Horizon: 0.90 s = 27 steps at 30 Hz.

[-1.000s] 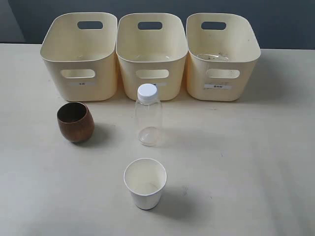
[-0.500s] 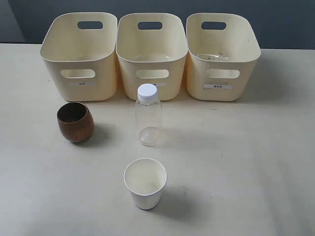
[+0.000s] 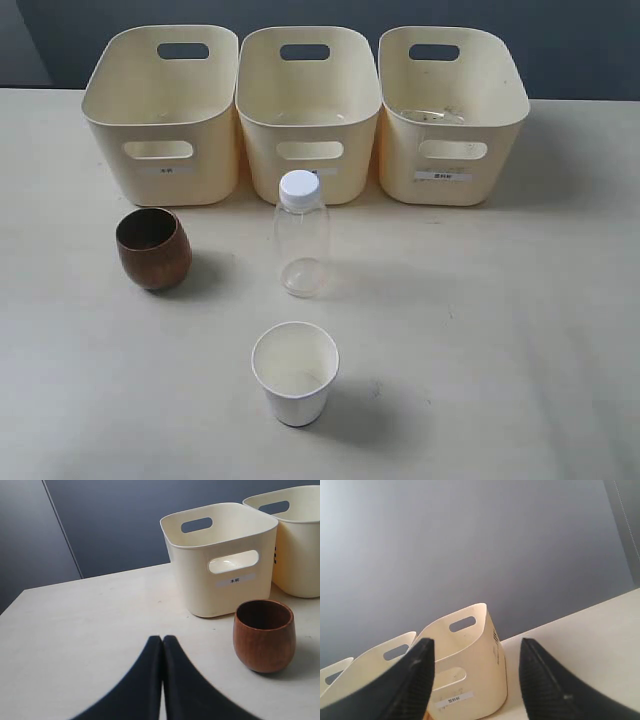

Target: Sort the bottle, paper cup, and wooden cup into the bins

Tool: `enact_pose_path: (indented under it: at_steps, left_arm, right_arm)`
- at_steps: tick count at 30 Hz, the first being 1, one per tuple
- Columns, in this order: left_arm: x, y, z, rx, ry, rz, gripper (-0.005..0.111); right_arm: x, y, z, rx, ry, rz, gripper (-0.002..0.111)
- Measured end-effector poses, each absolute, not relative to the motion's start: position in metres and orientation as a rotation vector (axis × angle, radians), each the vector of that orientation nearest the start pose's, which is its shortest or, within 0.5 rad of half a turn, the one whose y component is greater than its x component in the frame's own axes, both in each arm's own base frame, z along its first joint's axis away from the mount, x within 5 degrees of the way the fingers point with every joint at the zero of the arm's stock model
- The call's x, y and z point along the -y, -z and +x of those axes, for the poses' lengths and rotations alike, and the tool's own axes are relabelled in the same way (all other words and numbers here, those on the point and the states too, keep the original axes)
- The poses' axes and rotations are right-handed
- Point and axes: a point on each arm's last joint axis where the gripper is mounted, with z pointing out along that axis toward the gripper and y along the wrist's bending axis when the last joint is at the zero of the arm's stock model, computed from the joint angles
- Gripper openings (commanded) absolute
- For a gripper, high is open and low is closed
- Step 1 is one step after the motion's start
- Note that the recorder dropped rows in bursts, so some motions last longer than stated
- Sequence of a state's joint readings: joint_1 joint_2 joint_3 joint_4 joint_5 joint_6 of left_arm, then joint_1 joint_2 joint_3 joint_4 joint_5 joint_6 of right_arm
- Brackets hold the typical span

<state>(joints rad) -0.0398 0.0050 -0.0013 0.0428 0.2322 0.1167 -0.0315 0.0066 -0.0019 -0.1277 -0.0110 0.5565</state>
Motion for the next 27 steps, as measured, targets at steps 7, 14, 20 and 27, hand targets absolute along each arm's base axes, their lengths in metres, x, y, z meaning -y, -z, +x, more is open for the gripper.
enact_pose_path:
  at_steps: [7,14,20,27]
  left_arm:
    - [0.0013,-0.1923,0.0558,-1.712,-0.096,0.163,0.0]
    - [0.0013,-0.1923,0.0558,-1.712,-0.096,0.163,0.0]
    - [0.0013,-0.1923,0.0558,-1.712,-0.096,0.163,0.0]
    - [0.0013,-0.1923,0.0558,-1.712,-0.096,0.163,0.0]
  right_arm:
    - [0.002,-0.212,0.0567,-1.473,-0.314,0.343,0.05]
    - [0.0024,-0.2091,0.0568,-1.504,-0.307,0.354,0.05]
    - [0.0026,-0.2074,0.0569,-1.521,-0.303,0.36,0.05]
    - [0.0027,-0.2064,0.0569,-1.532,-0.301,0.364,0.05]
